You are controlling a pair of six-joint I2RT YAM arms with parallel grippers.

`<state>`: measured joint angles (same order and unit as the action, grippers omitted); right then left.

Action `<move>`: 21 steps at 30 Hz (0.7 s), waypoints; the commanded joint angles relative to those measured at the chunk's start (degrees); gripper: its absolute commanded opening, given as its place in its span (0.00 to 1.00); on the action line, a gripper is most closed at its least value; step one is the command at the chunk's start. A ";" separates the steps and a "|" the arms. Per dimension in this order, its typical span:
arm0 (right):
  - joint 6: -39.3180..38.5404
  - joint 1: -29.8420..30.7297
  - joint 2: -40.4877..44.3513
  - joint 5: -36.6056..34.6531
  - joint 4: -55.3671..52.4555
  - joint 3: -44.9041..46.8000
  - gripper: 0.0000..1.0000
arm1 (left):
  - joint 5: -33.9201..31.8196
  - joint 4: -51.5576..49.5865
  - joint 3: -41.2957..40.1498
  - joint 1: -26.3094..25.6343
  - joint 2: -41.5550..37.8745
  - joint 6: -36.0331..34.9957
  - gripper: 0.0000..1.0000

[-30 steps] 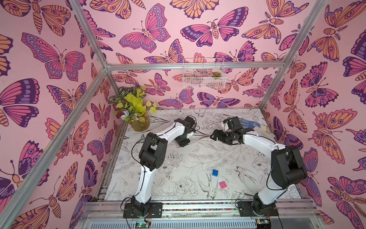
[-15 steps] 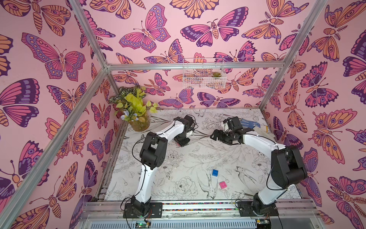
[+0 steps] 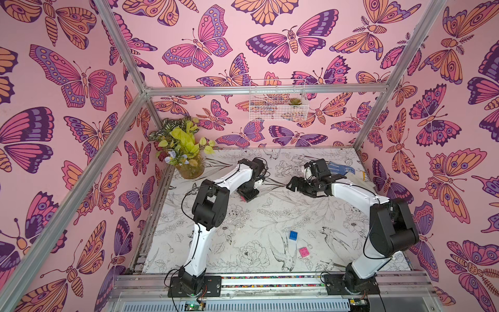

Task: Assemble the letter v with lego
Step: Assemble the lego brick with the lego brick.

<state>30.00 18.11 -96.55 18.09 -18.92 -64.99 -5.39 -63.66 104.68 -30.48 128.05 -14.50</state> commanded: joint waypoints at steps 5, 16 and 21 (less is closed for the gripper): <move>0.17 0.50 -0.68 0.55 0.49 -1.43 0.95 | 0.86 -6.29 -2.25 -0.92 6.23 -0.89 0.22; 0.02 0.50 -1.08 0.38 0.40 -1.50 0.95 | 1.46 -6.53 0.15 -2.01 7.37 -0.98 0.22; -0.09 0.51 -1.18 0.17 0.17 -1.61 0.96 | 2.28 -6.39 0.70 -2.03 7.83 -0.62 0.22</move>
<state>30.00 18.15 -96.97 18.09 -18.59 -64.99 -6.42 -67.75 107.77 -31.64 130.15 -14.52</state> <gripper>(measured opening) 0.955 0.354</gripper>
